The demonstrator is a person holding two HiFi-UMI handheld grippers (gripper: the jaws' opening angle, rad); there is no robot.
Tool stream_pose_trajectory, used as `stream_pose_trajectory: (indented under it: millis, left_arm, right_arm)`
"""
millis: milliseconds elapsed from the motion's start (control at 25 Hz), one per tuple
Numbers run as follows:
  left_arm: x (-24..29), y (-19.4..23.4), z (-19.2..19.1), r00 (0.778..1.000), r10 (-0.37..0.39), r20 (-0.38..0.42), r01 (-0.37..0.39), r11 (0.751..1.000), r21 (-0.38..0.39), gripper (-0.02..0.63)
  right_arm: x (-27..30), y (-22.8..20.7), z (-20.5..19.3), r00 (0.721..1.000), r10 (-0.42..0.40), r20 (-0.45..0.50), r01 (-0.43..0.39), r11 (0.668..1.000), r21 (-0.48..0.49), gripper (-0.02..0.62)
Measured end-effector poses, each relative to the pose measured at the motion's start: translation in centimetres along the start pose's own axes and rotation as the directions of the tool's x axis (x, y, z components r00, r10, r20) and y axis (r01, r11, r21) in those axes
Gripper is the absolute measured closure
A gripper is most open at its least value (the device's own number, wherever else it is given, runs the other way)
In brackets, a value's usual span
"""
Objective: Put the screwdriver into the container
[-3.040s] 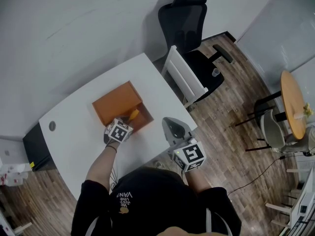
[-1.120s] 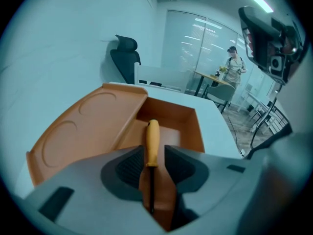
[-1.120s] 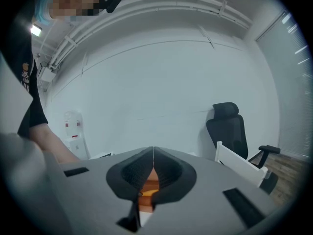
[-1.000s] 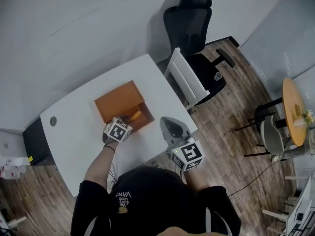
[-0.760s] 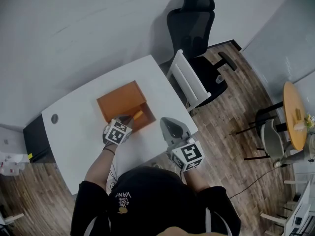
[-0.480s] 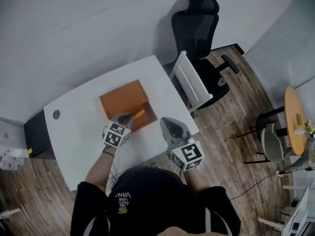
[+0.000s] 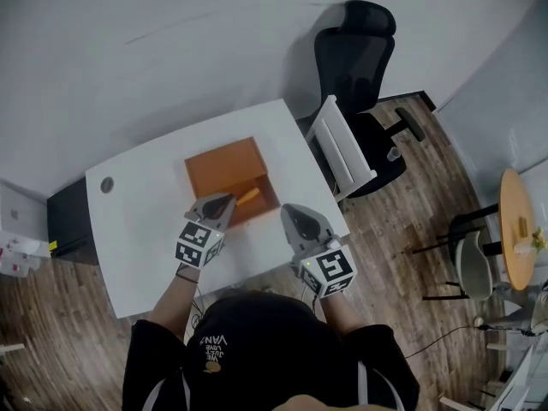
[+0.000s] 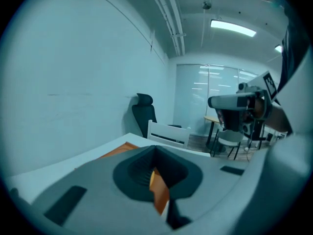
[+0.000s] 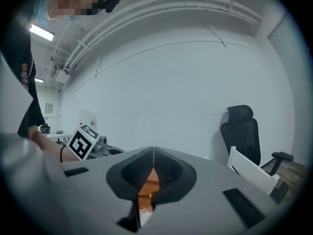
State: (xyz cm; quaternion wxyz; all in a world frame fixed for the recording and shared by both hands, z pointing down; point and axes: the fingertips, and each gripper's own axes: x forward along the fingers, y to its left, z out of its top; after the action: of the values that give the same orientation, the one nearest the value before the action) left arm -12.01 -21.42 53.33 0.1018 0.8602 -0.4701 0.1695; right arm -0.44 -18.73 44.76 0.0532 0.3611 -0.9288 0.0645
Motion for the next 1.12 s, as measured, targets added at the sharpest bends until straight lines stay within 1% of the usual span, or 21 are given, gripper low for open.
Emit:
stream_pose_trajectory:
  millis: [200,520,720,960,1120]
  left_arm:
    - [-2.5,-0.7,2.0,0.997,0.037,0.067,-0.037,0.999,0.005,0.591]
    - [-6.0,-2.1,3.8,0.984,0.097,0.148,-0.096,0.995,-0.016,0.591]
    - [-8.8,-3.5,4.9,0.970,0.146,0.194,-0.149,0.989,0.002,0.591]
    - [-11.9,-4.7,6.2,0.948,0.191,0.256,-0.189,0.981,-0.035,0.591]
    - [-13.1,-5.8,6.3,0.938,0.214,0.273,-0.209,0.977,-0.050,0.591]
  right_arm:
    - [-0.5,0.6,0.2,0.999,0.031,0.009,-0.031,0.999,-0.012,0.583]
    - [-1.3,1.4,0.0,0.997,0.080,0.006,-0.080,0.996,-0.026,0.583]
    - [-1.6,2.3,-0.2,0.993,0.117,0.003,-0.117,0.993,-0.028,0.583]
    - [-1.8,3.0,-0.4,0.987,0.159,0.002,-0.159,0.987,-0.037,0.583]
    - [-2.4,3.4,-0.4,0.984,0.178,0.003,-0.178,0.983,-0.042,0.583]
